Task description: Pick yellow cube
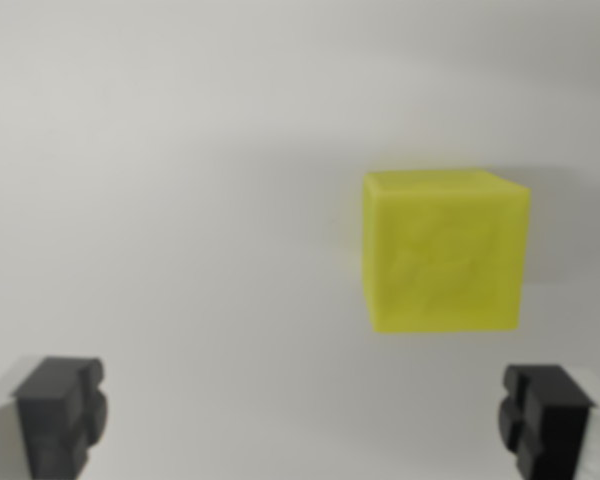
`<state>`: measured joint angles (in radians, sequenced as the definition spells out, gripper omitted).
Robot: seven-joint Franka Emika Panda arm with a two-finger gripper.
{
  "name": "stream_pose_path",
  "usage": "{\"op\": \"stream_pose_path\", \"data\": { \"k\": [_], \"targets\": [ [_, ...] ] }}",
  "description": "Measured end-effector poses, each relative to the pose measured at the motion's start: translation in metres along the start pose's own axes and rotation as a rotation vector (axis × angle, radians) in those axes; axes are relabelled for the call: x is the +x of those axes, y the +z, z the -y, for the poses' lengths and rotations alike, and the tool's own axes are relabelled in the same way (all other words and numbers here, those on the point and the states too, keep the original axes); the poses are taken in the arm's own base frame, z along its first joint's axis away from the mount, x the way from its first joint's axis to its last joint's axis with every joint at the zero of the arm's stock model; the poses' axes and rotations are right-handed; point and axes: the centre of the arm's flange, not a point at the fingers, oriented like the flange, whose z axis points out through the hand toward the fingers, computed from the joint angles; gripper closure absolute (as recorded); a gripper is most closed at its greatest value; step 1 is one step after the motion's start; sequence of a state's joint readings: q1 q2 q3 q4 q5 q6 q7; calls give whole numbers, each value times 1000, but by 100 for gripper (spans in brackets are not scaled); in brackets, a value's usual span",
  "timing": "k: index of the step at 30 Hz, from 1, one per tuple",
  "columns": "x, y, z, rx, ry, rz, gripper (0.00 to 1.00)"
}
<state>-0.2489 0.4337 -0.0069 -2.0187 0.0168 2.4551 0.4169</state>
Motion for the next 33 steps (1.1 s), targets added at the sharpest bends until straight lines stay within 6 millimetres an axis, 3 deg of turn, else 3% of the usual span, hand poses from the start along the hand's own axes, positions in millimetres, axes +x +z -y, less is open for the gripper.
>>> {"op": "stream_pose_path", "data": {
  "k": [33],
  "targets": [
    [33,78,-38,-7,-67,2,0]
  ]
}}
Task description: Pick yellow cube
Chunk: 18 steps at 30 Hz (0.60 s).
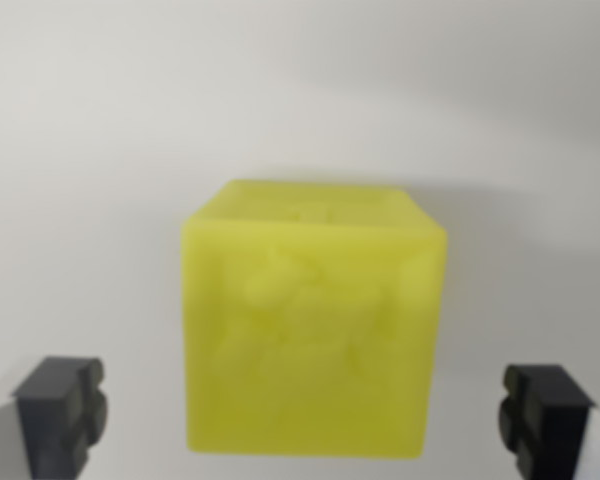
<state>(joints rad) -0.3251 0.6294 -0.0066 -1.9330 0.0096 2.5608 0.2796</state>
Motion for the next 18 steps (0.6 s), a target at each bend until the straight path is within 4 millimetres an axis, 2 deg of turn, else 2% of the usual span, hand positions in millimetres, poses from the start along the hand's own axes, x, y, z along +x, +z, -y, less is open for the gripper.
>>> {"op": "stream_pose_path", "data": {
  "k": [18],
  "targets": [
    [0,42,0,-1,-5,0,0]
  ]
}}
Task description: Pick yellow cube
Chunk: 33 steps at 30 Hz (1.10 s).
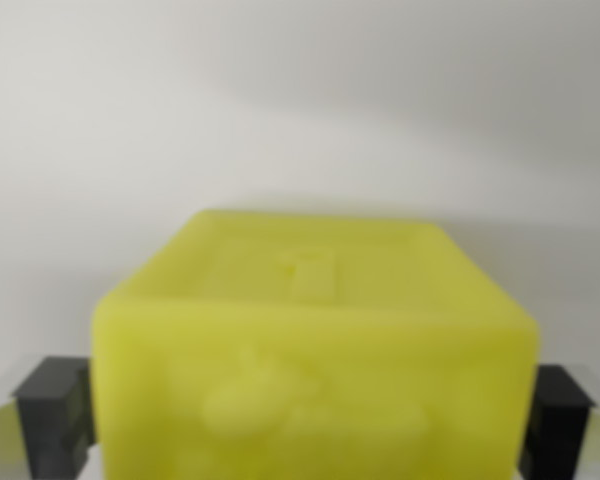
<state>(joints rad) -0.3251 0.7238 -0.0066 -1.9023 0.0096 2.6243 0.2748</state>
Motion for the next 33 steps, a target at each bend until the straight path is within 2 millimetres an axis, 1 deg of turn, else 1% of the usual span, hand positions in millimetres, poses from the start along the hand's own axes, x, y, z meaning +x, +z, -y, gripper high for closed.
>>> {"op": "stream_pose_path", "data": {
  "k": [5,6,12,33],
  "targets": [
    [0,1,0,0,-1,0,0],
    [0,1,0,0,-1,0,100],
    [0,-4,0,0,-1,0,100],
    [0,-57,0,0,-1,0,100]
  ]
}}
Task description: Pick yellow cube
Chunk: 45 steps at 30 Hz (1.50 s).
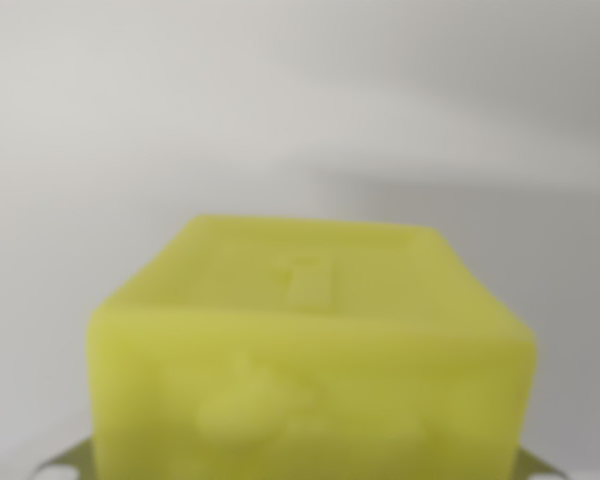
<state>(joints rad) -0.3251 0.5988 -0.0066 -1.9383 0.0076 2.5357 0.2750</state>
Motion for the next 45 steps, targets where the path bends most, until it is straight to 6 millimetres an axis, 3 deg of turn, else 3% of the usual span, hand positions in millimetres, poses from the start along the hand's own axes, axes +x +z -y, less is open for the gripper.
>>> {"op": "stream_pose_path", "data": {
  "k": [45],
  "targets": [
    [0,-112,0,0,0,1,100]
  ]
}}
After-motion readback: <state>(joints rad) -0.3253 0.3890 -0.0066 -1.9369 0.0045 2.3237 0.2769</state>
